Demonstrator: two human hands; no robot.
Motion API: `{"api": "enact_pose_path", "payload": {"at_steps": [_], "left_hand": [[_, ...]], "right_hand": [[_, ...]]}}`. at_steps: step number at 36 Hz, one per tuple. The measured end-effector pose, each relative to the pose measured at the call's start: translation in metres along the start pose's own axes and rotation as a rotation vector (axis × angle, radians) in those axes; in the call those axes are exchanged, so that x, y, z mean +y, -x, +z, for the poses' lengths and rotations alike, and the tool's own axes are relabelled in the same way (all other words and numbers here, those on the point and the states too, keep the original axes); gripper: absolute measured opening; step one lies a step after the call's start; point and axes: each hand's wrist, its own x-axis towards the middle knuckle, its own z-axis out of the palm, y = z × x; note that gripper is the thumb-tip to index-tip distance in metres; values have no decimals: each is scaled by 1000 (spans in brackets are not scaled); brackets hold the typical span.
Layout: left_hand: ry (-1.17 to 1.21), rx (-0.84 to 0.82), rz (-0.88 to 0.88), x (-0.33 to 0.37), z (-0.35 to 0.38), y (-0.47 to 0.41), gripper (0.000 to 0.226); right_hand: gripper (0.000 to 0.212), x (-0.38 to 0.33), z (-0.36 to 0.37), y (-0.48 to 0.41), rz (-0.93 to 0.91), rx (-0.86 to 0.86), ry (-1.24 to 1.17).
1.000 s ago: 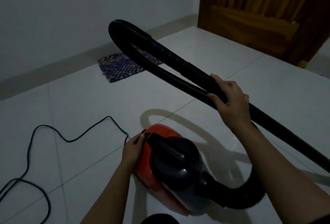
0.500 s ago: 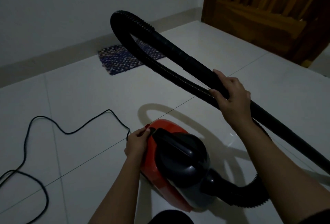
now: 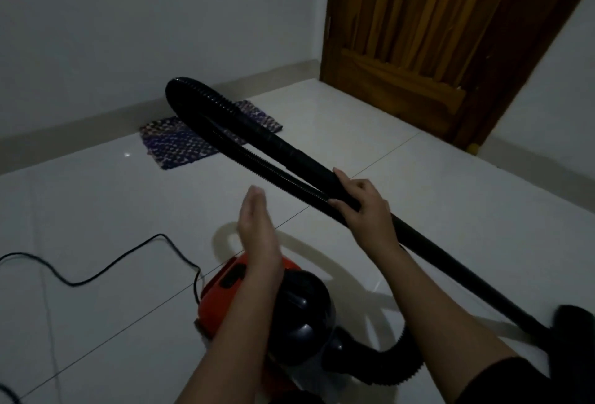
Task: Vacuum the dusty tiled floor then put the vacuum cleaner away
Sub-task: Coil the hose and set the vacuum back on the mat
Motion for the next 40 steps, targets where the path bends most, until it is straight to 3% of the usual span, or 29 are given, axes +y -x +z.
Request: {"api": "enact_pose_path", "payload": {"at_steps": [4,13,18,22,26,30,32,34,37,40], "left_hand": [[132,-79,120,-1,50,28,59],[78,-21,306,-15,77,39,87],[51,49,369,-22,71,36,84],[20,50,366,-26,68,36,85],[19,58,359,-28,66,35,85],[47,59,374,-32,61,34,85],[53,56,374,-34,59,35,85],[58,62,375,-33,58,37,85],[41,68,410,-33,58,39,84],[30,43,418,-35,61,42,85]], "right_hand": [[54,-2,-6,2,1,9,30],[56,14,-13,32,-135,85,165],[47,28,-24,41,-211,-82,-26],[36,25,-42,28,7,-227,-395],[42,37,-40,0,291,-291,-414],[59,55,-36,-28,568,-592,-149],[64,62,-33,-32,591,-820,76],[67,69,-29,-32,601,-940,180],[57,77,-26,-28,648,-884,23],[41,74,-34,-23,555,-751,-64]]}}
